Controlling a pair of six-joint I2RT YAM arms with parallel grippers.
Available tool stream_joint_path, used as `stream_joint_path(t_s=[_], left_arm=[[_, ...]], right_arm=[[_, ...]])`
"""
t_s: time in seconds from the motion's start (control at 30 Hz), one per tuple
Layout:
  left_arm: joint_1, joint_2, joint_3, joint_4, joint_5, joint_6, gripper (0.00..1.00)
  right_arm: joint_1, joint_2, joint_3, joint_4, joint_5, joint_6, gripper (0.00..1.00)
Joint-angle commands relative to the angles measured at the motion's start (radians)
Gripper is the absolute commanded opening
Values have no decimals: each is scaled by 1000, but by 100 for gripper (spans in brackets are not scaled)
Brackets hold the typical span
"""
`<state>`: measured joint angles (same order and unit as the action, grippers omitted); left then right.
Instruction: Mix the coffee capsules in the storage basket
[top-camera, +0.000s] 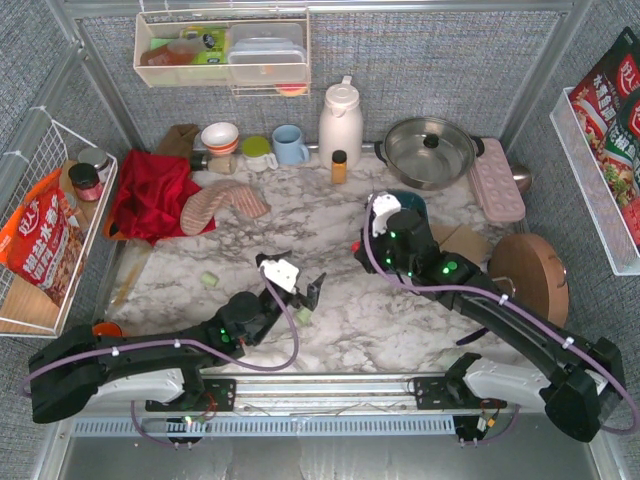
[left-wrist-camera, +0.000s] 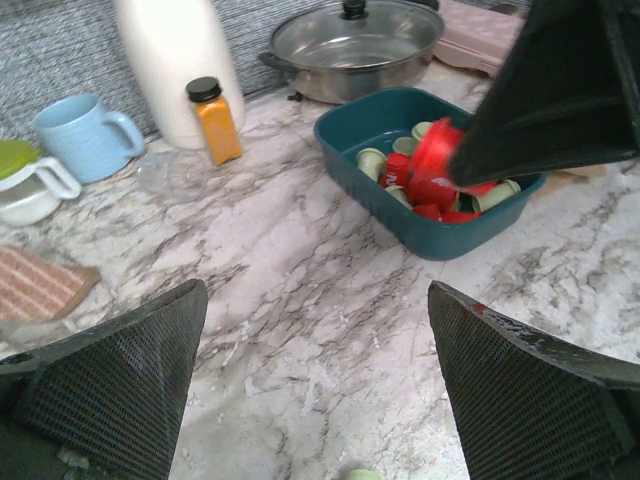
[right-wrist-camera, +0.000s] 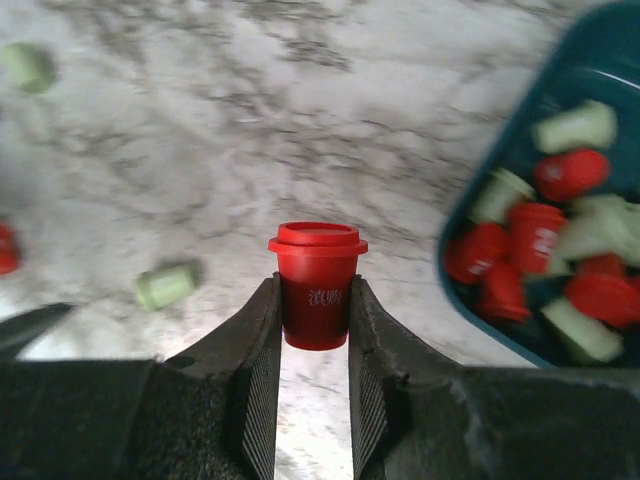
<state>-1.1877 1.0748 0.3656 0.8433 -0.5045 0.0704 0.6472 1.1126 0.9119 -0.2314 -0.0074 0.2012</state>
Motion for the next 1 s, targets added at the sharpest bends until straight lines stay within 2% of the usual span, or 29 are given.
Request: stream_joint_path(t_s=[0.0,0.1,0.27,0.37,0.57,0.63,0.73,0.77,0.87,0.97], left_arm=[[1,-6,2,-47,-127,-73,99],[3,-9,9,-120,-190,-158,99],[8,-23,-18,-214,-221,-300,99],[13,-36,-66,-228,-234,-411,99],[16,-43,-51,-415,-244,-537,99],[16,-35,-40,-467,-260,-581,99],[16,-8,-19,-522,-255,-625,99],[15,5,-7,-538,-252,-633,99],[15,52,26,-601,-250,-661,99],[15,109,58,-642,-219,-673,99]], right_arm=[[-7,-30,-41,-10,305,-36,0],[-25,-37,-74,3,422,-43,0],[-74,-13,-123,88,501,-43,0],[-122,32,-135,159,515,-31,0],[-224,154,-95,234,478,24,2],[-252,196,-74,262,454,43,9],[-299,260,-29,300,396,63,13],[-309,283,-10,303,383,66,17],[-340,353,49,296,353,76,41],[-379,414,123,244,299,106,59]])
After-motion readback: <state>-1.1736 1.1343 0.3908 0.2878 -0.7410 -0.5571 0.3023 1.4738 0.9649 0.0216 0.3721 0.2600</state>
